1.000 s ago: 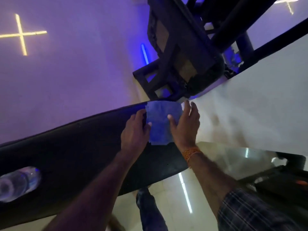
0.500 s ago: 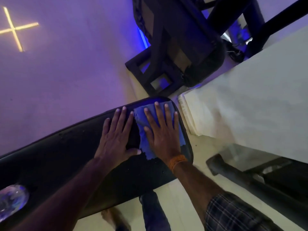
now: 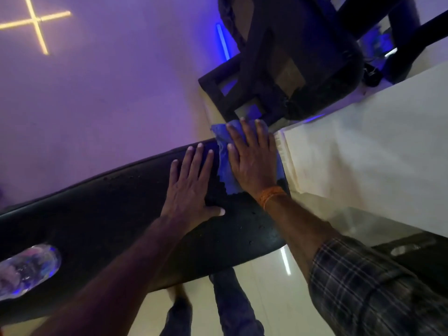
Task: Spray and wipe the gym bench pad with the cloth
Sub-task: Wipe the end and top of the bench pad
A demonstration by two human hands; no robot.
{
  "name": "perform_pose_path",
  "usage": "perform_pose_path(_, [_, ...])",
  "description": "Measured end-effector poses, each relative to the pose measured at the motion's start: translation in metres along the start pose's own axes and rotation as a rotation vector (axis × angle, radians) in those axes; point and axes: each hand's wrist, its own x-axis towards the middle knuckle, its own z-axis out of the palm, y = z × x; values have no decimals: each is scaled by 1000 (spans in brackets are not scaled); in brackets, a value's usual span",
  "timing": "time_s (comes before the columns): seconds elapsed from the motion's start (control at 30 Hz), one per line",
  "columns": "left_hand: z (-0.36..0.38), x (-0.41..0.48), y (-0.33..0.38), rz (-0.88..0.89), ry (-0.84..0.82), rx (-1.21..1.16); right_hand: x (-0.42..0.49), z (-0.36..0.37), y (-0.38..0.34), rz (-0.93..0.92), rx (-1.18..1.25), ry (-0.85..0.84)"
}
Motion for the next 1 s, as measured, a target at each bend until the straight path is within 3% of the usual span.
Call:
perform_pose_path(0.1, [7,-5,-2,0,15,-40,-28,6,-1,60,38,25])
perform_pose_path(0.2, [8,-7,0,74,18,-29,-86,-1,7,75,73,-61])
perform_pose_path(0.4, [14,2,9,203,33,13,-33,-11,10,288,177,-34])
perform_pose_path(0.57, [14,-2,21,220,18,6,-139,-13,6,302,173,-112])
perform_pose_path(0.73, [24,-9,20,308,27,45,-100,-16,15,611,342,44])
perform_pose_path(0.9, [32,-16,23,396,11,116,-186,-12,-23,529,214,-19])
perform_pose_path(1.0, [39,-16,20,465,8,157,-152,-9,6,752,276,31])
